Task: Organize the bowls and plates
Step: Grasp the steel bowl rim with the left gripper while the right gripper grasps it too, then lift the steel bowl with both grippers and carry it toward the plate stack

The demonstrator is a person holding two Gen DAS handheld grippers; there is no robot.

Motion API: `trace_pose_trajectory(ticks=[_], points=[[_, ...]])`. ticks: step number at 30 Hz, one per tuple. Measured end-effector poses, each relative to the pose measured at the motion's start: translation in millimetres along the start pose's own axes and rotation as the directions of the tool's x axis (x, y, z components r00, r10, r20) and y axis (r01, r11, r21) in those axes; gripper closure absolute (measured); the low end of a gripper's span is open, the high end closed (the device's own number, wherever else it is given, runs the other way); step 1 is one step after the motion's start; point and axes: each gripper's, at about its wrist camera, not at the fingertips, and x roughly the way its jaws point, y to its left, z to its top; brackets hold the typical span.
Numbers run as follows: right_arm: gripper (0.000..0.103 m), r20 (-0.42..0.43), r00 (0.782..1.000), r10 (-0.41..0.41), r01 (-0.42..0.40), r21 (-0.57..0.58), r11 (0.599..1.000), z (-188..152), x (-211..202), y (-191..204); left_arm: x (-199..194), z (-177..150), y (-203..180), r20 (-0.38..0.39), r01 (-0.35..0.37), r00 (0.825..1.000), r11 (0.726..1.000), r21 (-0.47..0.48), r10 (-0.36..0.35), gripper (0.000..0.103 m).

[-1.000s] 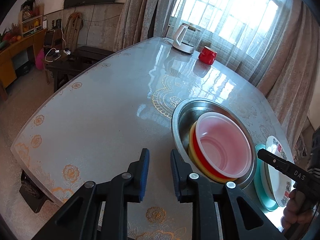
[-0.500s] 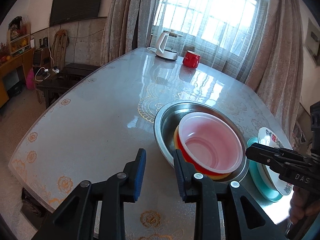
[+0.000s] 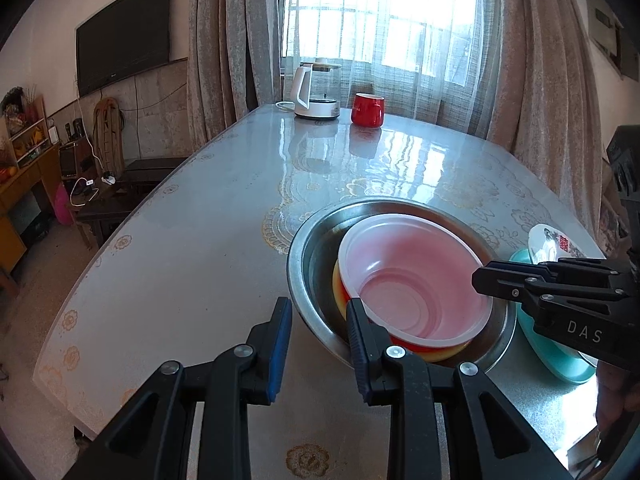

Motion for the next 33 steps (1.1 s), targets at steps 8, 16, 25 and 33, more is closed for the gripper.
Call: trace_pose_trajectory(ticks=[8,16,25,33], points=[[0.087,-0.004,1.000,0.001,-0.001,0.025,1.000,5.6,4.6,-3.8,4.6,2.2,1.8,-0.002,0.000,1.000,1.000,-0.010,0.000,0.074],[0.082,0.063,0.996,0.063,-0.070,0.118,0.991,7.2,-10.2,-22.5,-7.7,5.7,28.5,0.028,0.067,0.998,0.986,-0.151,-0.064,0.068],[0.082,0.023,1.000,-0.002,-0.002,0.175,0.985,6.6,-0.2,-43.9,11.1,4.7,57.0,-0.042,0.077,0.995,0.955,-0.286,-0.093,0.070],[0.082,-0.003,1.000,0.009,-0.009,0.189,0.982,6.1,9.5,-46.3,16.1,10.5,65.3,-0.012,0.158,0.985,0.928,-0.338,-0.172,0.071]])
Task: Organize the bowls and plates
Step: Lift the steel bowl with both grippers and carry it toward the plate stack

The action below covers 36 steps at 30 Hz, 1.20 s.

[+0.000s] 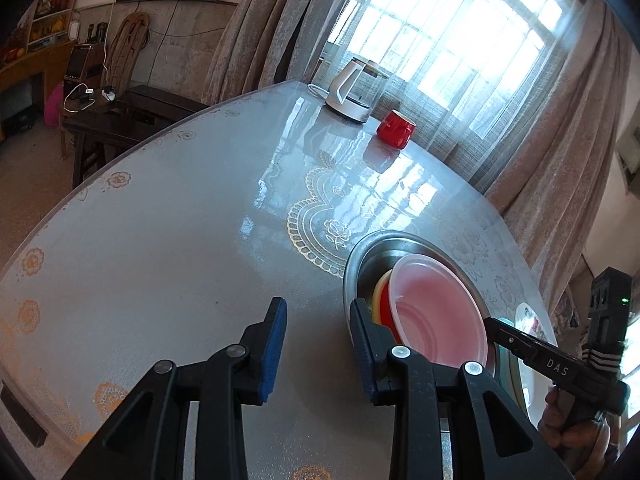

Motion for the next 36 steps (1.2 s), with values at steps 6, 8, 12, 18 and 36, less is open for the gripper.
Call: trace_pose_trajectory(ticks=[6,8,12,18,36], points=[[0.082,-0.019,1.000,0.005,-0.005,-0.009,1.000,2.2,6.5,2.6,6.4,4.5,-0.4,0.011,-0.019,1.000,1.000,0.022,0.019,0.068],[0.082,-0.029,1.000,0.004,-0.004,-0.010,1.000,3.8,9.9,2.9,9.4,5.6,-0.8,-0.002,-0.009,1.000,1.000,0.027,0.009,0.066],[0.082,-0.029,1.000,-0.008,0.008,-0.014,1.000,4.7,12.7,4.9,13.4,7.6,-1.8,-0.035,0.002,0.999,1.000,0.026,-0.001,0.065],[0.076,-0.028,0.999,-0.031,0.030,-0.034,0.999,6.0,14.9,6.0,20.2,12.0,-5.4,-0.047,0.007,0.999,0.999,0.048,-0.005,0.065],[0.088,-0.042,0.998,-0.045,0.043,-0.039,0.998,7.9,18.3,7.7,30.7,5.1,-12.4,-0.080,0.081,0.994,0.996,0.044,-0.077,0.090]])
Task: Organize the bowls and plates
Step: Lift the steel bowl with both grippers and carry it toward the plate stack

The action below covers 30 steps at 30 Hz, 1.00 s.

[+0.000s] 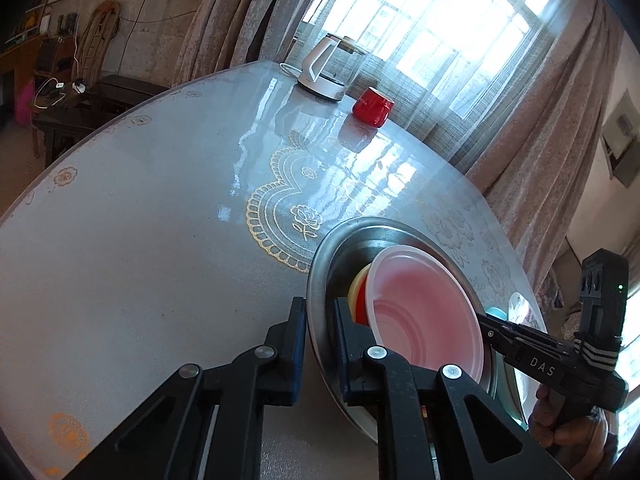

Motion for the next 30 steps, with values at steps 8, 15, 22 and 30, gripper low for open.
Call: trace_pose_trajectory(ticks=[8,15,22,30], points=[[0.088,0.001,1.000,0.015,-0.015,0.007,1.000,-1.9,-3.3,1.8,-5.5,-5.6,-2.7,0.006,-0.037,0.999,0.999,-0.009,0.037,0.091],[0.088,0.011,1.000,0.026,-0.026,-0.001,1.000,-3.7,-9.8,6.2,-15.1,-12.2,-9.5,0.011,-0.097,0.995,0.995,0.000,0.097,0.091],[0.087,0.003,0.999,0.036,-0.036,0.002,0.999,-8.8,-11.7,7.3,-21.5,-17.8,-15.3,0.018,-0.140,0.990,0.990,0.013,0.139,0.091],[0.085,-0.007,0.999,0.039,-0.039,-0.008,0.999,-10.3,-8.7,11.4,-23.2,-22.5,-11.4,0.025,-0.163,0.986,0.987,0.017,0.162,0.087]])
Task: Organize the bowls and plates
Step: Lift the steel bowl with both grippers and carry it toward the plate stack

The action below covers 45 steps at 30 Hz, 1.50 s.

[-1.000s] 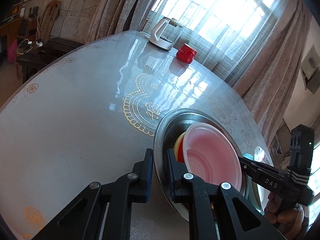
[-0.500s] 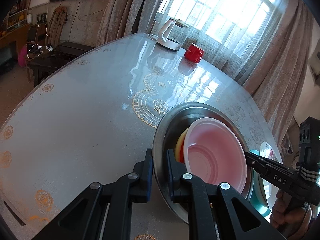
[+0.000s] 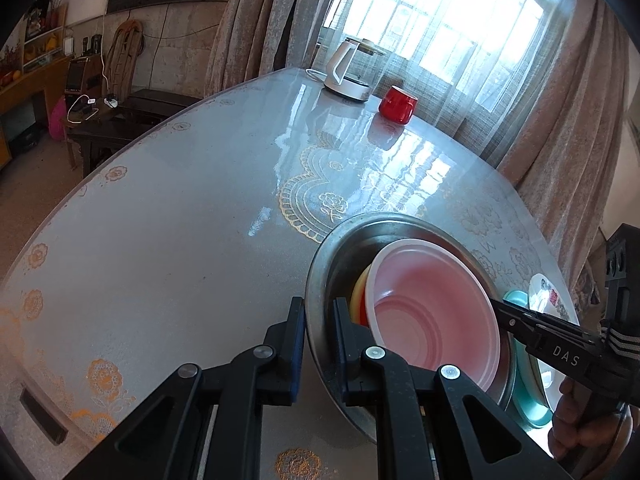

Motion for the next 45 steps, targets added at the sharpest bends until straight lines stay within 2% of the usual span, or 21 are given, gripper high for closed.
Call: trace_pose_trajectory(ticks=[1,3,6,8,11,14,16,29,37,45], points=[[0.084,-0.001,1.000,0.001,-0.001,0.000,1.000,-1.0,-0.9,0.0,-1.3,-0.7,0.2,0.004,-0.001,1.000,1.000,0.002,0.000,0.086],[0.083,-0.001,1.000,-0.001,0.001,-0.003,1.000,-1.9,-2.4,0.7,-3.0,-3.4,3.4,0.001,0.004,1.000,1.000,-0.008,-0.004,0.074],[0.083,-0.003,1.000,-0.010,0.010,-0.022,1.000,-2.9,-4.5,2.7,-4.2,-8.2,9.8,-0.001,0.017,1.000,0.999,-0.032,-0.017,0.072],[0.083,-0.005,1.000,-0.017,0.017,-0.034,0.999,-5.0,-5.0,5.2,-5.9,-10.9,10.2,0.000,0.030,1.000,0.999,-0.033,-0.030,0.073],[0.083,-0.015,1.000,-0.024,0.024,-0.050,0.998,-7.2,-2.0,7.7,-8.7,-12.3,2.6,0.008,0.049,0.999,0.999,-0.006,-0.049,0.086],[0.084,-0.006,0.999,-0.033,0.033,-0.053,0.998,-9.0,-3.4,8.7,-10.6,-14.4,0.0,0.017,0.029,0.999,1.000,0.008,-0.029,0.087],[0.086,-0.003,1.000,-0.031,0.031,-0.051,0.998,-10.1,-5.5,7.0,-12.7,-14.7,0.5,0.019,0.041,0.999,0.999,0.002,-0.041,0.087],[0.086,0.075,0.997,0.010,-0.010,-0.007,1.000,-9.3,-41.1,-1.2,-43.3,-5.1,-23.1,0.074,0.051,0.996,0.997,0.061,-0.056,0.086],[0.086,0.151,0.988,-0.016,0.012,0.028,1.000,-12.9,-80.1,-19.0,-55.0,0.3,-60.6,0.085,0.097,0.990,0.985,0.141,-0.110,0.086],[0.086,0.204,0.975,-0.086,0.071,0.080,0.994,-26.2,-119.1,-49.5,-48.2,0.8,-111.1,0.043,0.170,0.982,0.960,0.224,-0.184,0.085]])
